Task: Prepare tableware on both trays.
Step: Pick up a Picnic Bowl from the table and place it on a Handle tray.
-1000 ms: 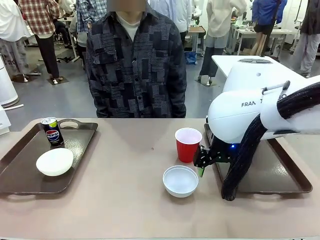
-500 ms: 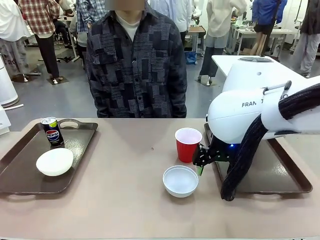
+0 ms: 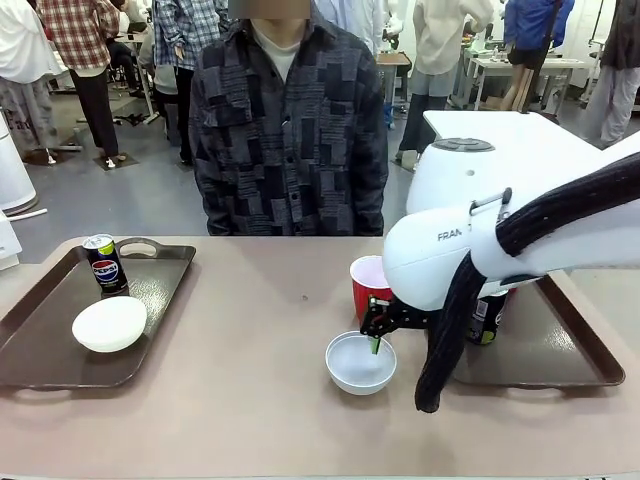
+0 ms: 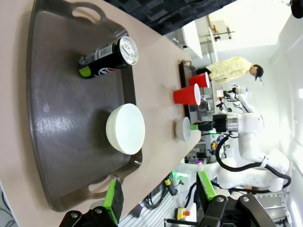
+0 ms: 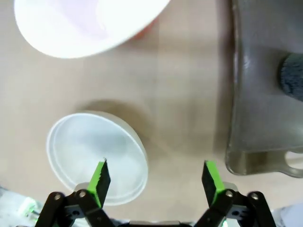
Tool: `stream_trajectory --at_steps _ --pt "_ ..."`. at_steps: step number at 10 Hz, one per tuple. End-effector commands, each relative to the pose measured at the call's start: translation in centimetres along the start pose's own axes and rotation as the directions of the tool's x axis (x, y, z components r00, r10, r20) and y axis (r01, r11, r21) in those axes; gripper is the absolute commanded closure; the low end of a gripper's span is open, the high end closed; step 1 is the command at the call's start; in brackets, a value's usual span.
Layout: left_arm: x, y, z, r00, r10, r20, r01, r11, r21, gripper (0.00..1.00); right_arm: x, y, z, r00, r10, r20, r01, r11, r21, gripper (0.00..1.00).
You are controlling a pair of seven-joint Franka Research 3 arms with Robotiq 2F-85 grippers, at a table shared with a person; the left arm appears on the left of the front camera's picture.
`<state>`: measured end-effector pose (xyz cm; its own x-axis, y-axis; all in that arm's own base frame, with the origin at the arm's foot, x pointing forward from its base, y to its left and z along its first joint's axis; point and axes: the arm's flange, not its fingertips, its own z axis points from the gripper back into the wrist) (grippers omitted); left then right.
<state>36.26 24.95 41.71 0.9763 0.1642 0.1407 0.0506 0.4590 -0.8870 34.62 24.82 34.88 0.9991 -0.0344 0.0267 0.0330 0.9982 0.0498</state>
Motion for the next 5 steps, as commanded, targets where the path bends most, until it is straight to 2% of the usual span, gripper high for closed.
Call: stream_trajectory --at_steps 1,5 --pt "0.0 -0.2 0.1 1.0 0.016 0.003 -0.016 1.0 -0.007 0.18 1.2 1.4 -1.4 1.0 -0.02 0.01 0.021 0.998 -0.06 0.0" --pt "0.0 -0.2 0.1 1.0 0.016 0.003 -0.016 1.0 -0.007 0.18 1.3 1.9 -2.6 1.0 -0.003 -0.019 0.001 0.997 -0.077 0.0"
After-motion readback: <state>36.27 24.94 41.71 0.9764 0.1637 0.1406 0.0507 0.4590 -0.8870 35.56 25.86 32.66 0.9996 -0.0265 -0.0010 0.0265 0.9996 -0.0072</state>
